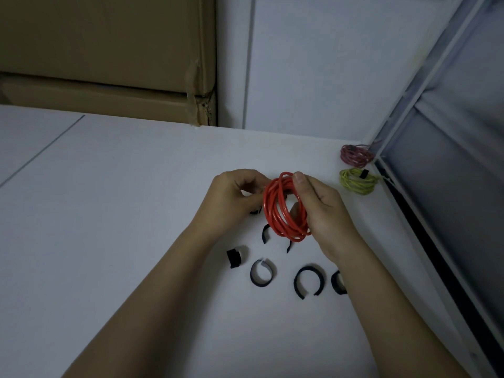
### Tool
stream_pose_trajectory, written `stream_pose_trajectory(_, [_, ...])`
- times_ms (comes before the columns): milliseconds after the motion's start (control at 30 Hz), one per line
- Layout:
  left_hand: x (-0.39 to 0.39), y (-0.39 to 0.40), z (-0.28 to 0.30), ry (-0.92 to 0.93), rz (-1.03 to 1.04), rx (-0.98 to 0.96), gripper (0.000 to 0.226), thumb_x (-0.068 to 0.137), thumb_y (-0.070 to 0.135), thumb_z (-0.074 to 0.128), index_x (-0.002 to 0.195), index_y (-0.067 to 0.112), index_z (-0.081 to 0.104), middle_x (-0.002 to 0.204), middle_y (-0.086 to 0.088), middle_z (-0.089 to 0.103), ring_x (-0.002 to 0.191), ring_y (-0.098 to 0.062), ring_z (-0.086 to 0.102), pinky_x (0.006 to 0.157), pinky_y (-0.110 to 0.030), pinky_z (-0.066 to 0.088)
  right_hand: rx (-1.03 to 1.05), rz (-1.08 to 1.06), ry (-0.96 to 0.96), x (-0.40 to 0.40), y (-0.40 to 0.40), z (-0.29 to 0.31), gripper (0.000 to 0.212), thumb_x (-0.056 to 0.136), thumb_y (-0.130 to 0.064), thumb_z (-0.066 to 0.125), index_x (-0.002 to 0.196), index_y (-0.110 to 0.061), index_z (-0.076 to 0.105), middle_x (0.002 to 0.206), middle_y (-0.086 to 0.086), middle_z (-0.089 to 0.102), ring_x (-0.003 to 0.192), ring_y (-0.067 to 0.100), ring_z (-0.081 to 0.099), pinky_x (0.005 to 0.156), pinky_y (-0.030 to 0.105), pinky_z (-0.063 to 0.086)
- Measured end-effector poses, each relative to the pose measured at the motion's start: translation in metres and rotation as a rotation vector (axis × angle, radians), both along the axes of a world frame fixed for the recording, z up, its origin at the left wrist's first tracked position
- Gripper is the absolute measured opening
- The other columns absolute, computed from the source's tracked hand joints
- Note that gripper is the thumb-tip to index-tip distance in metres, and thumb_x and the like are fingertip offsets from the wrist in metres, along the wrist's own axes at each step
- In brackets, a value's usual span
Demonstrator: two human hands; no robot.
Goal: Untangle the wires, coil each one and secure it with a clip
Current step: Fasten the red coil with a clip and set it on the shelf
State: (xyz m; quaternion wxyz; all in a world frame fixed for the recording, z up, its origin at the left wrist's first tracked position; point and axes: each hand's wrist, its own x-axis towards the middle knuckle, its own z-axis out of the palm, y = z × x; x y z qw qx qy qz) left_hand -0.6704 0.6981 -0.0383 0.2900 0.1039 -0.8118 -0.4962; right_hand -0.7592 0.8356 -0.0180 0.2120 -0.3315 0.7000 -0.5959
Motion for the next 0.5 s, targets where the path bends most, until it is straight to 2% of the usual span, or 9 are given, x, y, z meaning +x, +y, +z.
stream_pose_trajectory(67, [0.0003,0.0007,0.0002,0.022,0.009,-0.075,0.033,0.081,-0.001,0.069,0.086,0.031,0.069,0.083,0.008,0.069,0.077,-0.009,0.065,0.070,-0.019,0.052,0.020,0.018,0.003,0.0002,0.0026,0.0020,0.029,0.100,-0.034,0.039,0.097,-0.029,0.067,0.058,-0.018,0.063,0.055,-0.003,0.056,0.059,0.013,0.042])
stream_pose_trajectory(167, [0.0006,0.0013,0.0010,0.043,0.000,-0.086,0.035,0.083,0.000,0.069,0.091,0.034,0.067,0.087,0.012,0.066,0.081,-0.007,0.063,0.070,-0.015,0.050,0.025,0.037,-0.045,0.0010,0.0058,0.0018,0.030,0.100,-0.034,0.040,0.102,-0.025,0.069,0.055,-0.013,0.062,0.049,0.001,0.053,0.052,0.014,0.042])
stream_pose_trajectory(333, [-0.0001,-0.0008,0.0009,0.077,-0.005,-0.102,0.037,0.084,-0.003,0.066,0.095,0.033,0.068,0.091,0.008,0.063,0.082,-0.006,0.061,0.067,-0.011,0.047,0.010,0.099,-0.121,0.0005,0.0064,-0.0037,0.036,0.099,-0.035,0.041,0.107,-0.016,0.071,0.052,-0.003,0.054,0.048,0.006,0.051,0.050,0.020,0.043])
stream_pose_trajectory(433, [-0.0008,-0.0013,-0.0008,0.053,0.035,-0.074,0.038,0.086,-0.006,0.062,0.096,0.030,0.069,0.092,0.003,0.059,0.082,-0.002,0.059,0.065,-0.008,0.044,-0.021,0.091,-0.110,-0.0003,0.0053,-0.0041,0.034,0.099,-0.034,0.042,0.103,-0.019,0.072,0.053,-0.002,0.054,0.048,0.007,0.050,0.050,0.019,0.043])
stream_pose_trajectory(500, [-0.0017,0.0002,0.0000,0.057,0.075,0.005,0.032,0.090,-0.004,0.058,0.101,0.023,0.071,0.094,-0.004,0.060,0.082,-0.001,0.060,0.066,-0.009,0.046,-0.017,0.061,-0.037,-0.0011,0.0046,-0.0033,0.031,0.098,-0.034,0.042,0.099,-0.024,0.071,0.050,-0.005,0.054,0.049,0.006,0.051,0.050,0.018,0.042])
